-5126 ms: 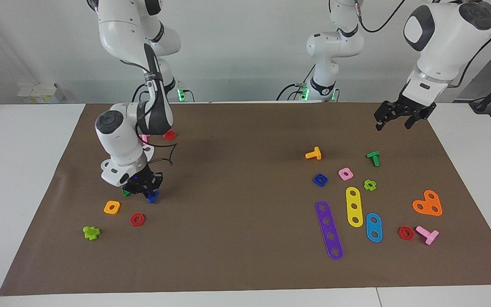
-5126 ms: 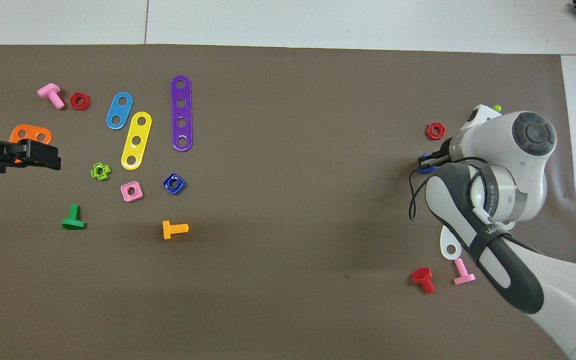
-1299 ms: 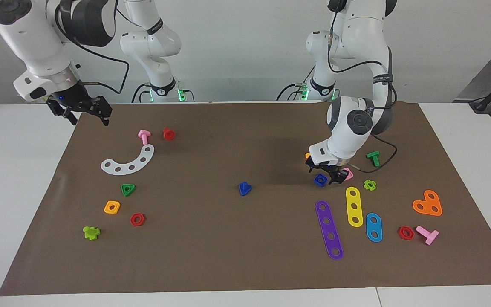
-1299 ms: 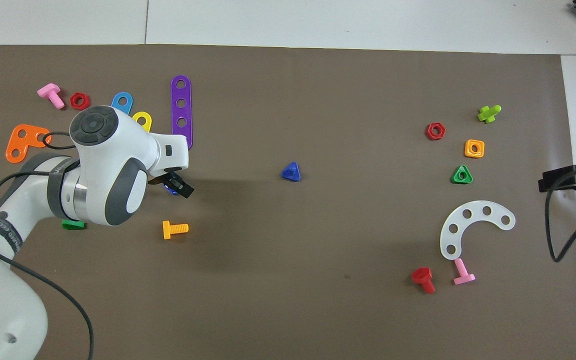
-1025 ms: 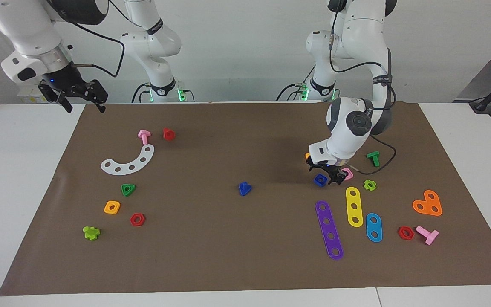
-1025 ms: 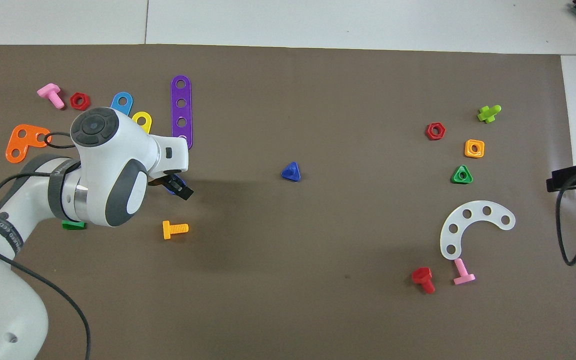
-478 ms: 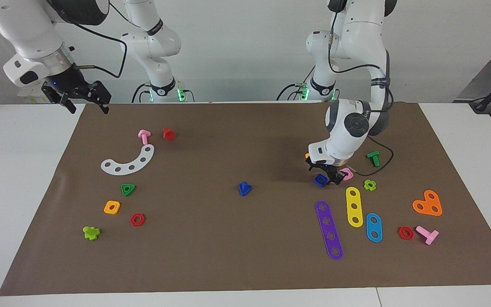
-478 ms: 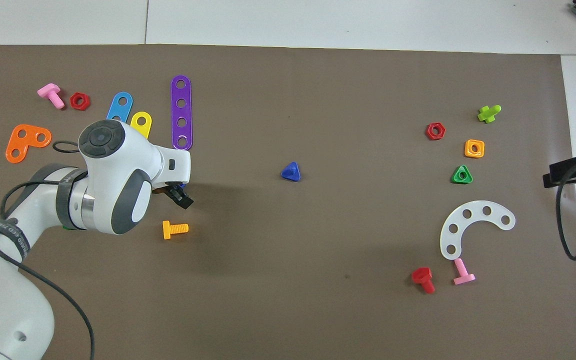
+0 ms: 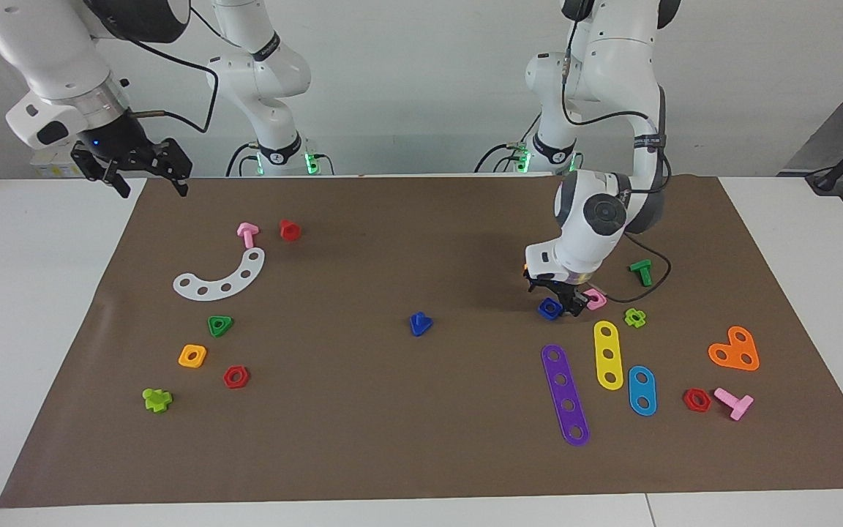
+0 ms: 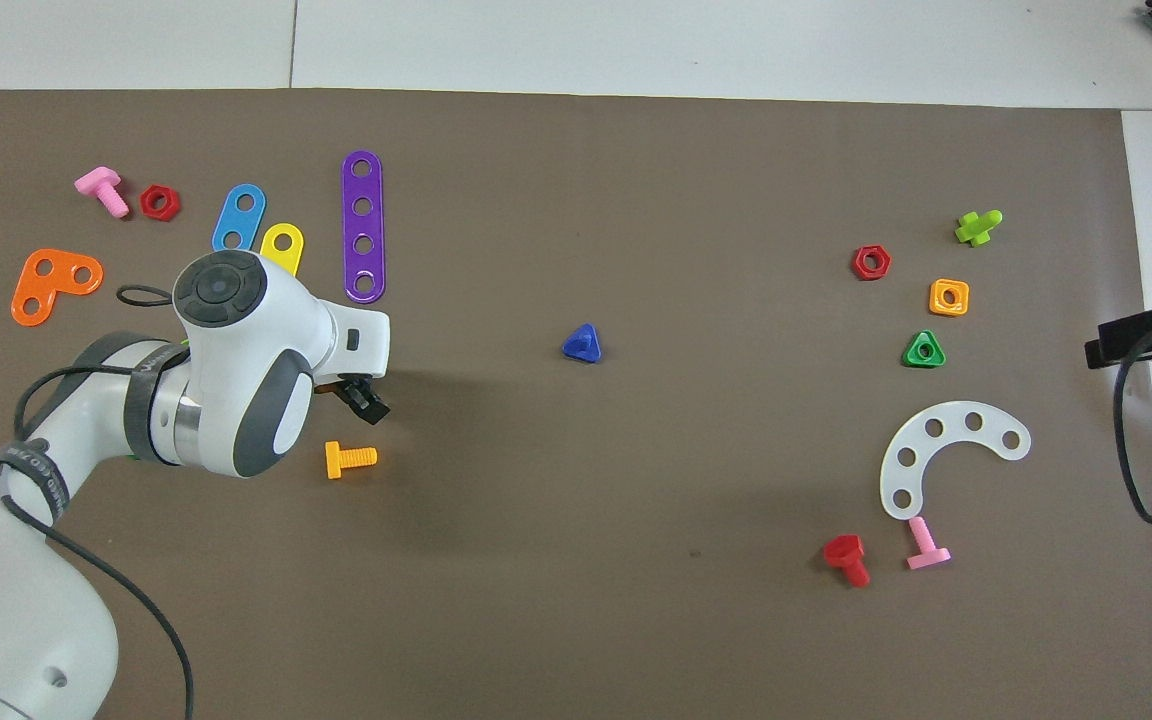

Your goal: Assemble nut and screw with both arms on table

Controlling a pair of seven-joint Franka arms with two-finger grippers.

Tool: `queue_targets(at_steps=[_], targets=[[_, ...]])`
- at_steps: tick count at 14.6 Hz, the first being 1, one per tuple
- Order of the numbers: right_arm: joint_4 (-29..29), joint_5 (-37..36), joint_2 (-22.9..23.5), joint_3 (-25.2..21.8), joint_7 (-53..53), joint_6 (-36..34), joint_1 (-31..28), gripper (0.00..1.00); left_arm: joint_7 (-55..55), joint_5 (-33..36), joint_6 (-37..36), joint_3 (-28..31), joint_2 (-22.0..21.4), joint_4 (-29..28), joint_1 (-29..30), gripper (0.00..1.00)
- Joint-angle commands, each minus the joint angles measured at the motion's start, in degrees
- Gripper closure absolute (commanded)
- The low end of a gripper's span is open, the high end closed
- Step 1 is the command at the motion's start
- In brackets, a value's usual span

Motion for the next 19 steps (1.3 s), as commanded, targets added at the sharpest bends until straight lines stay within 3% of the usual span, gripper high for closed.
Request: queue_targets(at_steps=[1,7,16,19], targets=[[-0.3,0.8,-0.4,0.4,-1.1,0.0,-0.1,0.00,0.2,1.2,1.7,1.0,-2.3,-2.7,-1.2,0.15],[-0.3,0.9,-0.4,0.4,-1.1,0.0,1.0,0.00,0.1,1.2,1.7,1.0,-2.3,-3.0,-1.5,0.32],[-0.3,0.9,-0.4,0.4,-1.1,0.0,1.1,0.00,-1.9,1.2,1.6,1.0,-2.6,-3.5,-1.5,0.70],[-0.3,0.9,-0.4,0.3,-1.1,0.0,1.1,0.00,-2.6,1.2,1.7,1.0,-2.6,-3.5,-1.2,0.77]])
